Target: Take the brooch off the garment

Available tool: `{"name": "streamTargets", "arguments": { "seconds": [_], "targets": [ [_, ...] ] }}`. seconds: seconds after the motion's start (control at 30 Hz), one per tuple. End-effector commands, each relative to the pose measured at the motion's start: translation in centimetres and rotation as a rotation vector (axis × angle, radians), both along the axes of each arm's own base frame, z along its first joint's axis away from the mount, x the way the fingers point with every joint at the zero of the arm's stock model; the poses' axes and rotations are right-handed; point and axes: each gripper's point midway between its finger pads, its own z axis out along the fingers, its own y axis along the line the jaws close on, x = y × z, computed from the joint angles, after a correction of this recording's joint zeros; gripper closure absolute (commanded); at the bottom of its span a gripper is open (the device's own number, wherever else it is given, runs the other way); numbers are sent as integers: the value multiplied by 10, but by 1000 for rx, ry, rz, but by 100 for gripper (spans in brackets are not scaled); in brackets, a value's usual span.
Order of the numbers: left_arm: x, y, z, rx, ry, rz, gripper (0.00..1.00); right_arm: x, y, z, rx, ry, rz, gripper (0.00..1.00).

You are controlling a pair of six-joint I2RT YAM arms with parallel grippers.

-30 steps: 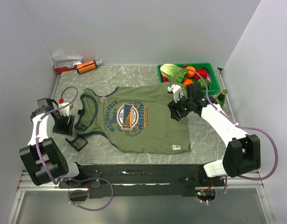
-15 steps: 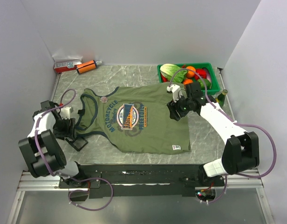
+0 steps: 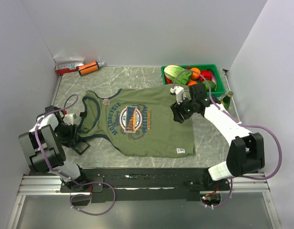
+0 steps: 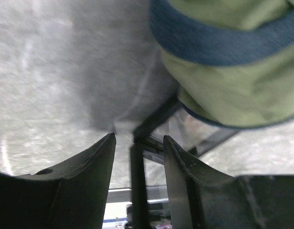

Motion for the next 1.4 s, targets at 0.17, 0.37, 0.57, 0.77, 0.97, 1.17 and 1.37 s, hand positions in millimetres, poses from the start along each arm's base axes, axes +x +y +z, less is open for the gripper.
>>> {"name": "streamTargets", "arguments": {
  "seconds": [0.17,0.37,0.57,0.77,0.97,1.17,1.37],
  "targets": [
    [36,42,3,166,-61,-17,53,19,8,20,17,-53,3,34],
    [61,70,10,256,-80,-75,55,22,9,20,10,-56,6,34],
    [90,100,11,361,-96,-191,56,22,10,18,1,-54,12,34],
    [136,122,15,384,-129,-199,57,24,9,17,-9,-50,9,34],
    [163,133,25,402,-167,-263,56,21,7,17,-22,-54,15,34],
    [177,118,52,331,-236,-311,47,16,-2,-2,-73,-47,39,34],
    [209,97,109,305,-408,-276,45,5,-16,-30,-164,-19,84,34]
  ]
}}
